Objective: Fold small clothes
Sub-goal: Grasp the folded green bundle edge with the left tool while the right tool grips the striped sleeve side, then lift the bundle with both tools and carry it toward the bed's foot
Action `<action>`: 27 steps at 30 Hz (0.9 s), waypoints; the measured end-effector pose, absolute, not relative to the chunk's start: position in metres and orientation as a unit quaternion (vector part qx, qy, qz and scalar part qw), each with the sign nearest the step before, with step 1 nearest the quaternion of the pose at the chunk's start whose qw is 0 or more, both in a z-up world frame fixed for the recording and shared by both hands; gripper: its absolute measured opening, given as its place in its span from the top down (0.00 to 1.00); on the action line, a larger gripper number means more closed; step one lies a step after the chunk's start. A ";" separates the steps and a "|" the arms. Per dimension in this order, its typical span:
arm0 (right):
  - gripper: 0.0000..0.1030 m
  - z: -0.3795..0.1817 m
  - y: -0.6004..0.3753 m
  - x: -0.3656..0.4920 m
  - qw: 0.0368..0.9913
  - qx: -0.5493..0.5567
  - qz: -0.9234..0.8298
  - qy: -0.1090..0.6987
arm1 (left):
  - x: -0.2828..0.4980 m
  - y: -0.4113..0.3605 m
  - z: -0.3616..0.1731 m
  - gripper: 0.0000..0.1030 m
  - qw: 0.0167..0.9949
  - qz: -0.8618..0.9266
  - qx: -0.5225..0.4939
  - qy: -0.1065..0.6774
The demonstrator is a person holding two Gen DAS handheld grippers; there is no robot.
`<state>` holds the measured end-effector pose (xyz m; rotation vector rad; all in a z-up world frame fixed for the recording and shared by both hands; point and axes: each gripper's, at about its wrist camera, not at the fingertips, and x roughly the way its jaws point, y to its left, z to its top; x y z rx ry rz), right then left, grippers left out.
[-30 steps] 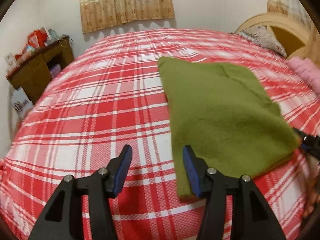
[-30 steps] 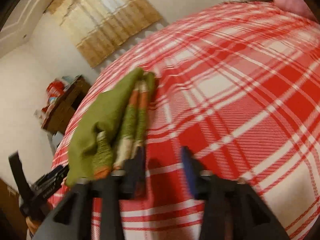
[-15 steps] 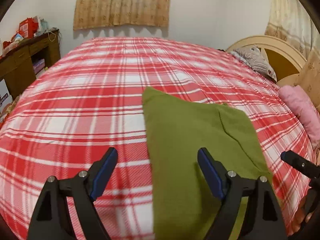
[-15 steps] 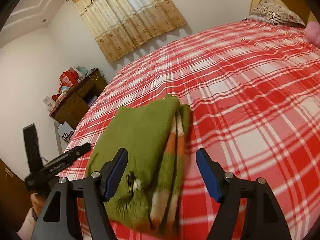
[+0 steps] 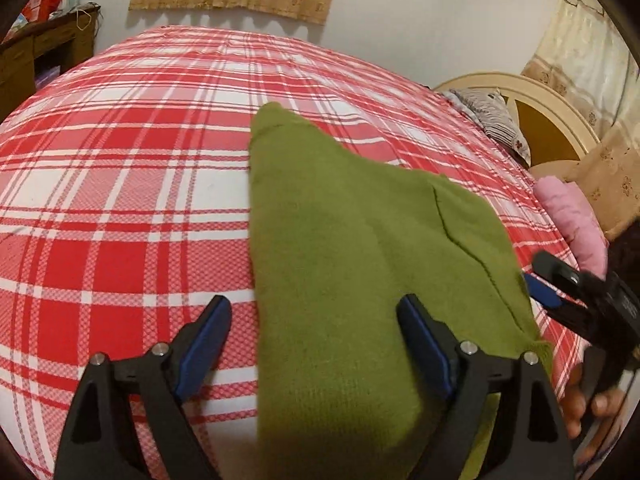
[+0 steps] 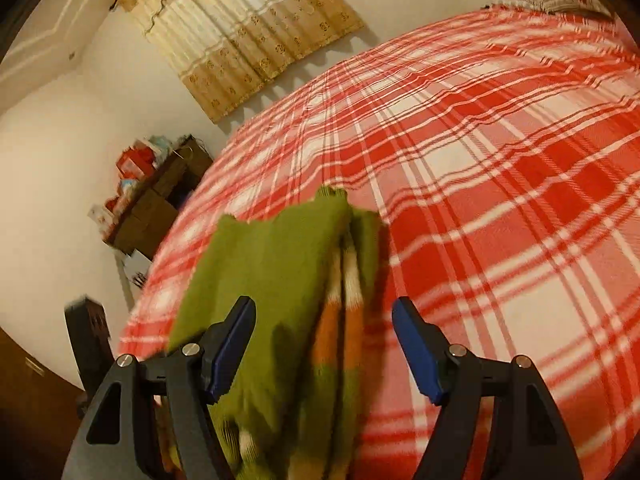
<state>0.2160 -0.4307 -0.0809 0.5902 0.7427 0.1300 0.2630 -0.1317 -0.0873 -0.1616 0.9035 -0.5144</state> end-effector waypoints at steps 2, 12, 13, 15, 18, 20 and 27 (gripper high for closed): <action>0.30 -0.100 -0.433 0.232 0.864 0.313 0.062 0.389 | 0.264 -0.130 -0.088 0.14 0.863 -0.252 -0.082 0.431; 0.28 -0.103 -0.390 0.221 0.890 0.233 0.126 0.370 | 0.264 -0.126 -0.090 0.26 0.849 -0.297 -0.109 0.424; 0.29 -0.104 -0.391 0.223 0.890 0.237 0.126 0.368 | 0.264 -0.126 -0.090 0.27 0.846 -0.303 -0.112 0.425; 0.29 -0.106 -0.393 0.226 0.889 0.242 0.126 0.368 | 0.266 -0.128 -0.091 0.27 0.845 -0.303 -0.112 0.426; 0.29 -0.105 -0.388 0.231 0.893 0.223 0.112 0.375 | 0.268 -0.135 -0.090 0.27 0.847 -0.297 -0.099 0.429; 0.35 -0.100 -0.378 0.224 0.900 0.195 0.095 0.378 | 0.266 -0.139 -0.088 0.34 0.853 -0.289 -0.087 0.426; 0.66 -0.076 -0.358 0.206 0.905 0.172 0.087 0.380 | 0.251 -0.144 -0.070 0.58 0.857 -0.261 -0.041 0.442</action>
